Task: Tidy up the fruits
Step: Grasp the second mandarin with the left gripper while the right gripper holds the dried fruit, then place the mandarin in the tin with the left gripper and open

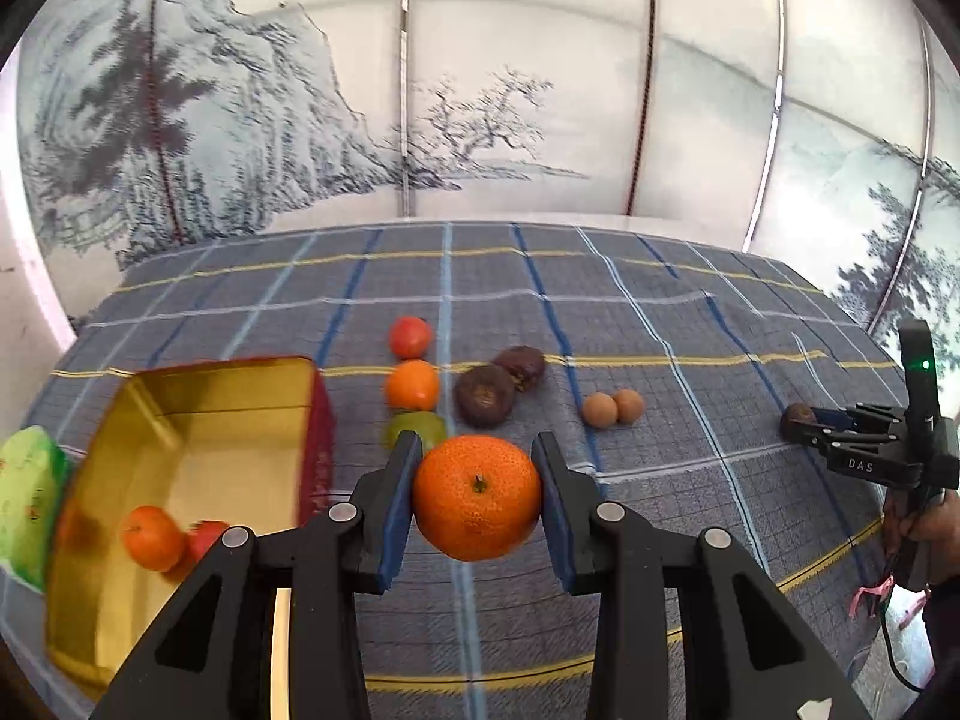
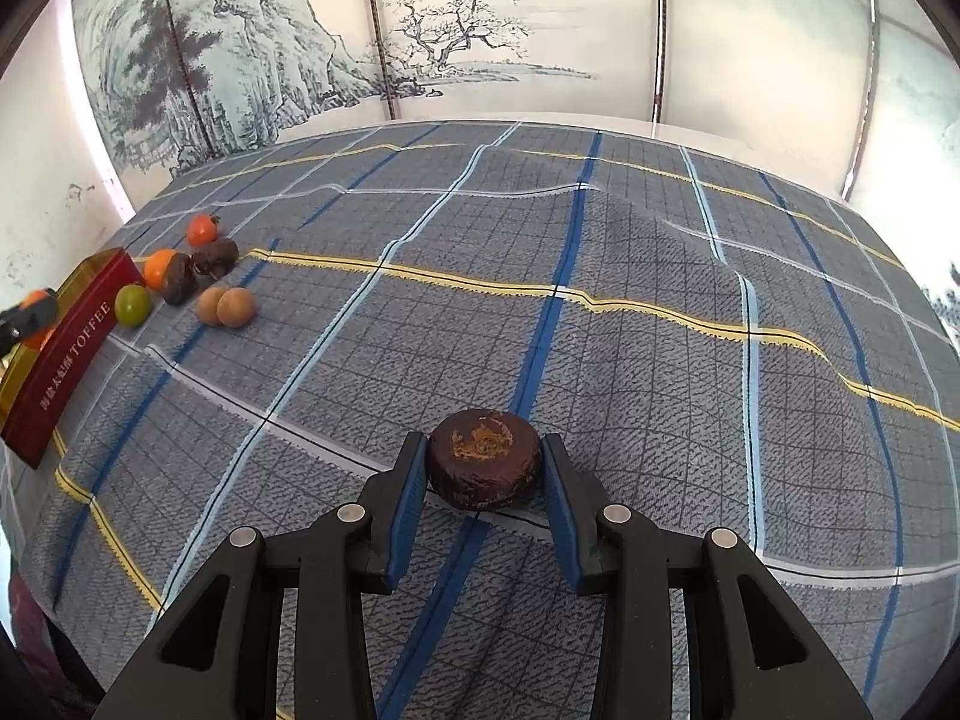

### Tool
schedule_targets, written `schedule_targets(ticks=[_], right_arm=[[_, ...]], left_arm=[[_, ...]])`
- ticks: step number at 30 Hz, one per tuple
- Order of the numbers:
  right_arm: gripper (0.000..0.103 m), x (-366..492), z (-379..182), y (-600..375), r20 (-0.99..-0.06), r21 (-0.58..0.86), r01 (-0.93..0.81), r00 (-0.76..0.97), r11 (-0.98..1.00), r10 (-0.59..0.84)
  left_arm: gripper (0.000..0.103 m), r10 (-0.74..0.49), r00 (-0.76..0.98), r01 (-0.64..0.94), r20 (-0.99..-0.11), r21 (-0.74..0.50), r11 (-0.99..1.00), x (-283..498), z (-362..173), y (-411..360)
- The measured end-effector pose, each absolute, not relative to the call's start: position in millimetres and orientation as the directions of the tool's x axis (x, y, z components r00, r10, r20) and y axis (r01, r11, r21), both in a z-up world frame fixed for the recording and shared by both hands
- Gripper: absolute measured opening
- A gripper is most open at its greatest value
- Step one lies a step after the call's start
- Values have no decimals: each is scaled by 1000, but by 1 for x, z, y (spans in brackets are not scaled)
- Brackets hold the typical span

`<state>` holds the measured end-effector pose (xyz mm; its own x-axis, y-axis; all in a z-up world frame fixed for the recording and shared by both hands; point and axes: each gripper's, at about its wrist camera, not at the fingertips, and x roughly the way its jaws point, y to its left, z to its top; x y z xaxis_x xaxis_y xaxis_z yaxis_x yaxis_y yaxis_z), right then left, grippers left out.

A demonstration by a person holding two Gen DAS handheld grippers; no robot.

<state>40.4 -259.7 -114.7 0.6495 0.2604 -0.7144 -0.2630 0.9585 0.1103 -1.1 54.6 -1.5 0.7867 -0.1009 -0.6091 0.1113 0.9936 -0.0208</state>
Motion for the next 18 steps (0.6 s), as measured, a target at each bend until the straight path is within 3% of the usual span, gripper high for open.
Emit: schedule_targets(ticks=[18], right_arm=[[39, 40, -115, -251, -726, 33, -257, 658, 966, 200]], left_arm=[[34, 101, 743, -42, -661, 104, 994, 46, 22, 148]])
